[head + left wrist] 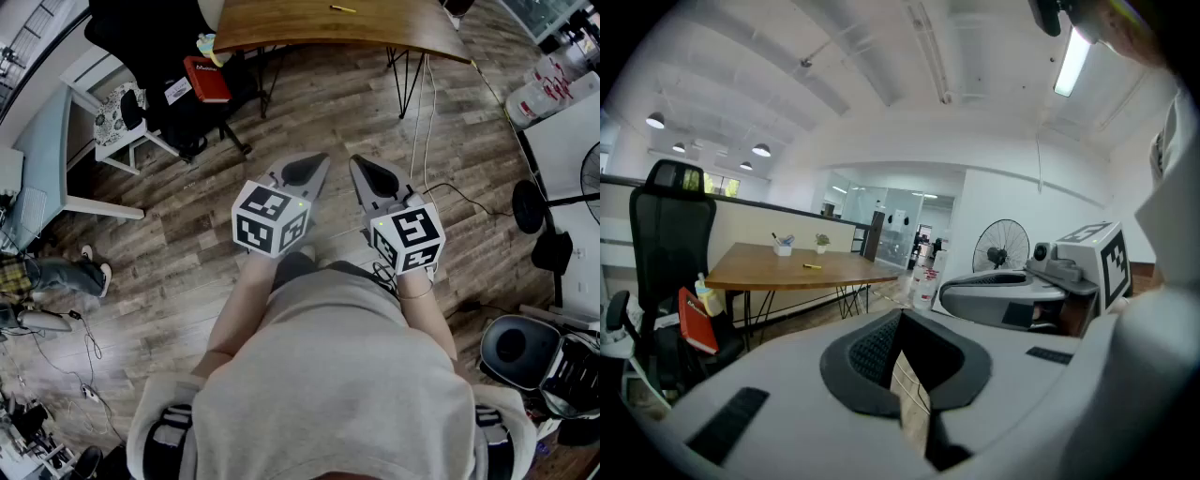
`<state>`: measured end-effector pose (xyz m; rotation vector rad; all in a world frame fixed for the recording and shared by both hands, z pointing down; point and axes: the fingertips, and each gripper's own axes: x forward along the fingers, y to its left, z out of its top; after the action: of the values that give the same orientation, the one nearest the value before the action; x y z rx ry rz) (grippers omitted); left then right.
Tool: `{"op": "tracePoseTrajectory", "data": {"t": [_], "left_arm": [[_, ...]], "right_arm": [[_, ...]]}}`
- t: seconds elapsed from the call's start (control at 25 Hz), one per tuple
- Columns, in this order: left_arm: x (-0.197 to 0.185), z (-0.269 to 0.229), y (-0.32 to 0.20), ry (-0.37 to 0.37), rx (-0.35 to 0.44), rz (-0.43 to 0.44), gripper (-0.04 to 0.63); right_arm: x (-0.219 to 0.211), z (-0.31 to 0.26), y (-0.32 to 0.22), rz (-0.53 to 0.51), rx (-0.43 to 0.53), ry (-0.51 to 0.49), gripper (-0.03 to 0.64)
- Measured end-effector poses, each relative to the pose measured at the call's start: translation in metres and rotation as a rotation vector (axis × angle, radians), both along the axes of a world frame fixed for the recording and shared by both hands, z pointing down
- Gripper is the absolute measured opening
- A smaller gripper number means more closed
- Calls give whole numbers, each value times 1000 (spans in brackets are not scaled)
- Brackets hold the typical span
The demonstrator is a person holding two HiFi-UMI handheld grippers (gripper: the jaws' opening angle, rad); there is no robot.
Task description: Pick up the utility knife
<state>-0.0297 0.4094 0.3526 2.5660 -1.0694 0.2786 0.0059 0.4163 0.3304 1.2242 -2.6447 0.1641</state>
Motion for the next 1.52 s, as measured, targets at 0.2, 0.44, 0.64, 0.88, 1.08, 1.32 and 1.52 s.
{"op": "tracePoseTrajectory", "data": {"t": [0.2,0.44,0.64,0.88,1.08,1.32,1.52], "left_arm": [[-1,-3,-2,22,4,2,14],[6,-6,2,27,9,20,14],[11,-8,5,43,11,51,12],[19,-14,16,102,30,80,14],[23,-2,22,69,14,37,14],[17,9,36,48,-8,-7,14],[14,15,37,43,-23,-30,14]], "right_arm": [[0,-1,2,-9,2,1,11],[-3,-2,7,-27,6,1,11],[1,-4,6,-13,10,-22,11],[12,-4,13,5,-13,-111,12],[24,1,15,21,-2,-102,12],[30,8,23,20,-10,-95,103],[35,10,26,38,0,-111,150]]}}
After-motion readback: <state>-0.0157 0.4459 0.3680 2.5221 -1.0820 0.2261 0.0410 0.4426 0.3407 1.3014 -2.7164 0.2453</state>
